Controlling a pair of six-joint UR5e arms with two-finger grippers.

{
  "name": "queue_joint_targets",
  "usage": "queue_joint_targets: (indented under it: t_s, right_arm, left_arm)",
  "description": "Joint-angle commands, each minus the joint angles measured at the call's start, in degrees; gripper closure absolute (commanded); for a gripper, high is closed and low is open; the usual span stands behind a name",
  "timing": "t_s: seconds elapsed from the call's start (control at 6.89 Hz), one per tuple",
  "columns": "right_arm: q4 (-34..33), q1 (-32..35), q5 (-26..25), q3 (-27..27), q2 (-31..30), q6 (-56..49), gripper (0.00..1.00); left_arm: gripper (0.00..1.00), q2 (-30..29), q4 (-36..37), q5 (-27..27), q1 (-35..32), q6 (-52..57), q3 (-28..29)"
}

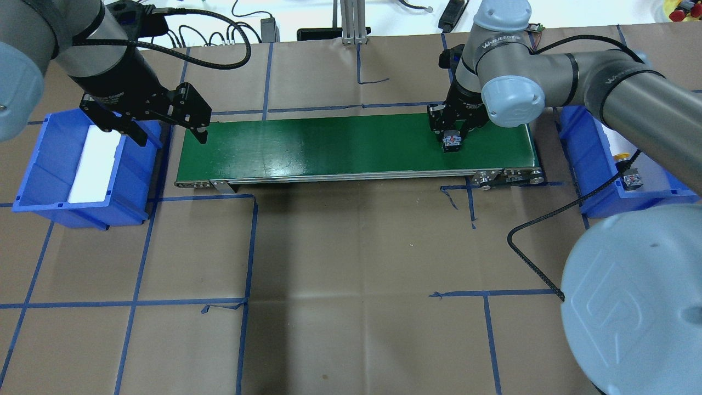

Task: Transport two buttons from left to right
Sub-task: 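Carry the red button with the right gripper over the bin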

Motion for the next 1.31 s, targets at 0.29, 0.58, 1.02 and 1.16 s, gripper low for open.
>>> queue_joint_targets:
  t_s: [0.29, 0.58, 1.02, 1.16]
  right_arm:
    - [4.9, -8.9, -4.7, -0.2, -9.7, -5.5, 0.95]
    - [4.9, -20.2, -4.3, -0.6, -9.4, -15.4, 0.95]
    - [5.9, -24.3, -4.7, -6.5, -6.2, -21.5, 0.95]
    - [5.6, -24.4, -4.6, -7.8, -3.4, -24.3, 0.95]
  left_arm:
    - [0.00, -0.1, 0.0, -0.1, 0.0, -0.1, 0.1]
    - [0.00, 0.0, 0.0, -0.1, 0.0, -0.3, 0.1]
    - [0.00, -0.1, 0.0, -0.1, 0.0, -0.4, 0.1]
    - [0.00, -0.1, 0.0, 0.0, 0.0, -0.4, 0.1]
